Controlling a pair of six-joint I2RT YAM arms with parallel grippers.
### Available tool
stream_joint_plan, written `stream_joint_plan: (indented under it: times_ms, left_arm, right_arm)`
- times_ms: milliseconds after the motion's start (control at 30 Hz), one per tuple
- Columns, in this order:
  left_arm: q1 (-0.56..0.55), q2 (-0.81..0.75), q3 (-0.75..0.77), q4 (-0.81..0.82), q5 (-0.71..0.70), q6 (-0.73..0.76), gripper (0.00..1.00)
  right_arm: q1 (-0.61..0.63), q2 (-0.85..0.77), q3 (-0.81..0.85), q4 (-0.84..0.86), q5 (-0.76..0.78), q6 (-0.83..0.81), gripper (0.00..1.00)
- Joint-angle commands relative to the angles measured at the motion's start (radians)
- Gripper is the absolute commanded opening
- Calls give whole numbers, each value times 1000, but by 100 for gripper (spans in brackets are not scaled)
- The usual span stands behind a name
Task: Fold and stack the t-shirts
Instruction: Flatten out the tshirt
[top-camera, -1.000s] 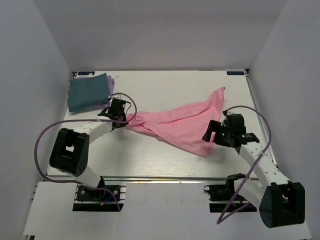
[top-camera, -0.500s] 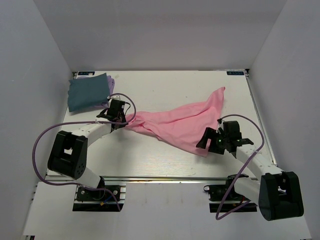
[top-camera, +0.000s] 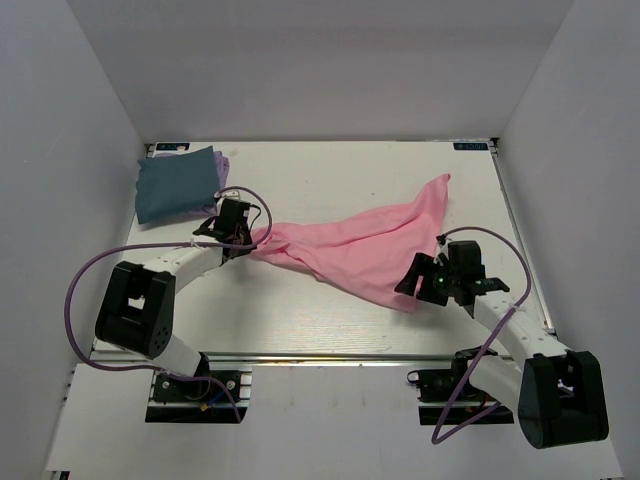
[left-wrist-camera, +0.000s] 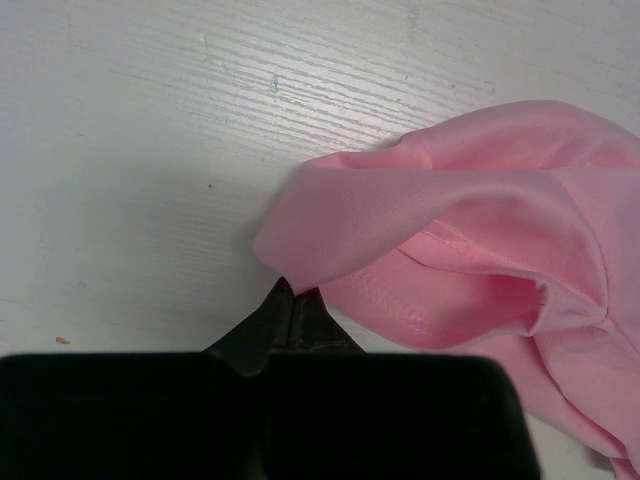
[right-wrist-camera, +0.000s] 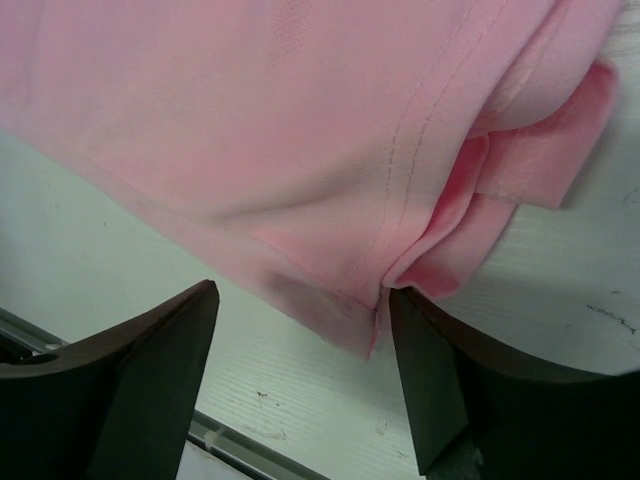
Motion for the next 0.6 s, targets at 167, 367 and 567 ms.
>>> stream_joint_plan:
  times_ms: [167,367,567]
  left_arm:
    - [1,-32,-5,-4,-2,-10,0]
    - [1,-43,-5,-4,-2,-10,0]
    - [1,-101,25,-56,-36,-10,0]
  right_arm:
    - [4,6,22,47,-9,14,44]
    - [0,-3,37,36,23,20,0]
    - [0,-83,123,-89,151,-15,0]
